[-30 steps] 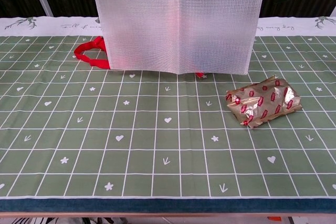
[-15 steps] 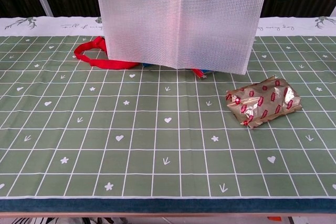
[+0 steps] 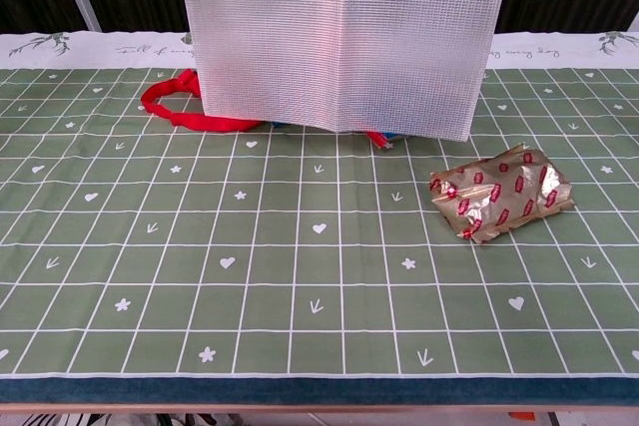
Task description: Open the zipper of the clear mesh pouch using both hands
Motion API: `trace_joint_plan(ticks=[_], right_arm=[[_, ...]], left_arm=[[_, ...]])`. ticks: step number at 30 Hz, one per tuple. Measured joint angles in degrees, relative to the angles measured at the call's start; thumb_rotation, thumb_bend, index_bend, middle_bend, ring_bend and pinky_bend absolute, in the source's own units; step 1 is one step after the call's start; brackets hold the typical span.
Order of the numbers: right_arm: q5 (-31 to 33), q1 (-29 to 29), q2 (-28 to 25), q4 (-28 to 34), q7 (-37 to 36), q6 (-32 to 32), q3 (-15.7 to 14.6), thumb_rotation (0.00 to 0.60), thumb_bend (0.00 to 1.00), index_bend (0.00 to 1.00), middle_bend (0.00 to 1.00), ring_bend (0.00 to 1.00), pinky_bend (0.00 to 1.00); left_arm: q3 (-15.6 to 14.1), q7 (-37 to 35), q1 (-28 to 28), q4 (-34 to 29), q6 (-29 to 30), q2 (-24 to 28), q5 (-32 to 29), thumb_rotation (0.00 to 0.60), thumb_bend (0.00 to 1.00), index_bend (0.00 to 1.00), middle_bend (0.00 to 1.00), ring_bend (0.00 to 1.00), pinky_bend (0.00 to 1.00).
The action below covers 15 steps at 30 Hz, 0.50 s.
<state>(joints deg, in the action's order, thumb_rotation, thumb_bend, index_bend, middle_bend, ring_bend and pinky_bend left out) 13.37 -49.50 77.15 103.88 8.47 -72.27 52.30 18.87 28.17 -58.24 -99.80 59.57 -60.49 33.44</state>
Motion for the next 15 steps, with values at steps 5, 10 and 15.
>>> trace_joint_plan(ticks=[5,10,15], right_arm=[[0.37,-0.02,-0.08,-0.40,-0.16,0.04,-0.02,0.600,0.58,0.71,0.23,0.02,0.21],[0.52,-0.08,-0.23,-0.74,-0.19,0.01,-0.05,0.600,0.58,0.71,0.23,0.02,0.21],[0.63,-0.03,-0.46,-0.93,-0.22,0.08,-0.03,0.600,0.58,0.71,0.23,0.02,0.21]], left_arm=[[0.05,0.10,0.04,0.03,0.01,0.31,-0.12,0.600,0.44,0.66,0.19,0.00,0.02],[0.15,0.05,0.00,0.17,-0.05,0.36,-0.26,0.600,0.44,0.66,0.19,0.00,0.02],[0.19,0.09,-0.03,0.31,-0.08,0.40,-0.56,0.600,0.44,0.66,0.19,0.00,0.02]])
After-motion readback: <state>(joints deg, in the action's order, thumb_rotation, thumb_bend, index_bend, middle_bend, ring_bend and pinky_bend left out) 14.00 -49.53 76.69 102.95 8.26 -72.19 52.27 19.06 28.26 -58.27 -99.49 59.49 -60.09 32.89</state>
